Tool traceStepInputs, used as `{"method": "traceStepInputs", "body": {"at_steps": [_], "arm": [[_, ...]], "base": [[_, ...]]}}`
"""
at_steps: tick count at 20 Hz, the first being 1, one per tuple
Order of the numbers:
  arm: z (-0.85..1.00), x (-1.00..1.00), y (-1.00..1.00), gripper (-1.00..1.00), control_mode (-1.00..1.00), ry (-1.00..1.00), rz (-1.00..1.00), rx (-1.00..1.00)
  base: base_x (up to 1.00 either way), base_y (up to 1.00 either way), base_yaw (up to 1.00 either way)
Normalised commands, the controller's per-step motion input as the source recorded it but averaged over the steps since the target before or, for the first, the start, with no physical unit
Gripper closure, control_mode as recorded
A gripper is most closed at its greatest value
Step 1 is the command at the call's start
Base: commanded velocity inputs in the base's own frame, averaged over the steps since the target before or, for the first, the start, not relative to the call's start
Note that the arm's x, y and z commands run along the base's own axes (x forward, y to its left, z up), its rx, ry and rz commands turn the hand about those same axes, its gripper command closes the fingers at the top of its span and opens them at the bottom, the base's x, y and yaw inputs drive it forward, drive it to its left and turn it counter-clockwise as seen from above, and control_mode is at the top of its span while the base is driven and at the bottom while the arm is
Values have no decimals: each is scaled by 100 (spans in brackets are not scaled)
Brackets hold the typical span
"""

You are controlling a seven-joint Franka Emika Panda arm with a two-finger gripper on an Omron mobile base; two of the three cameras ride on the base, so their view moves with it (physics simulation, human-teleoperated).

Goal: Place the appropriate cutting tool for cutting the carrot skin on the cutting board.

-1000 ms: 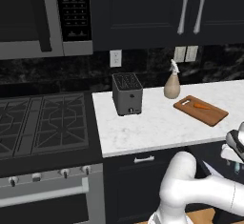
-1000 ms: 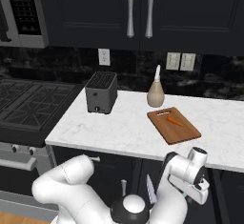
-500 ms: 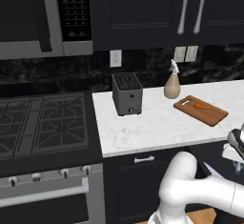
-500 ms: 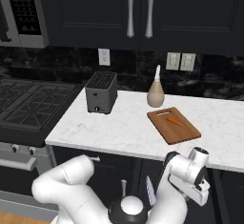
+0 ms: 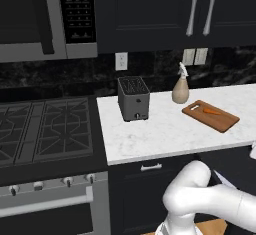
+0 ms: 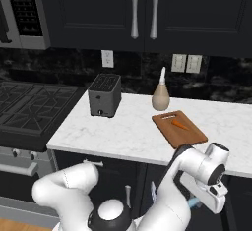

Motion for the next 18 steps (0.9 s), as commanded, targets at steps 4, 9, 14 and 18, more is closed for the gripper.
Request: {"method": "traceStepInputs", "body": {"at_steps": [4, 9, 14, 18], "arm": [[100, -48, 0, 100, -100, 0, -11, 0], [100, 3, 0, 100, -100, 0, -11, -5], [77, 56, 0, 100, -100, 0, -3, -7], [39, 72, 3, 100, -100, 0, 0, -3]], "base": [[0, 0, 0], [0, 0, 0], [0, 0, 0], [0, 0, 0]]}}
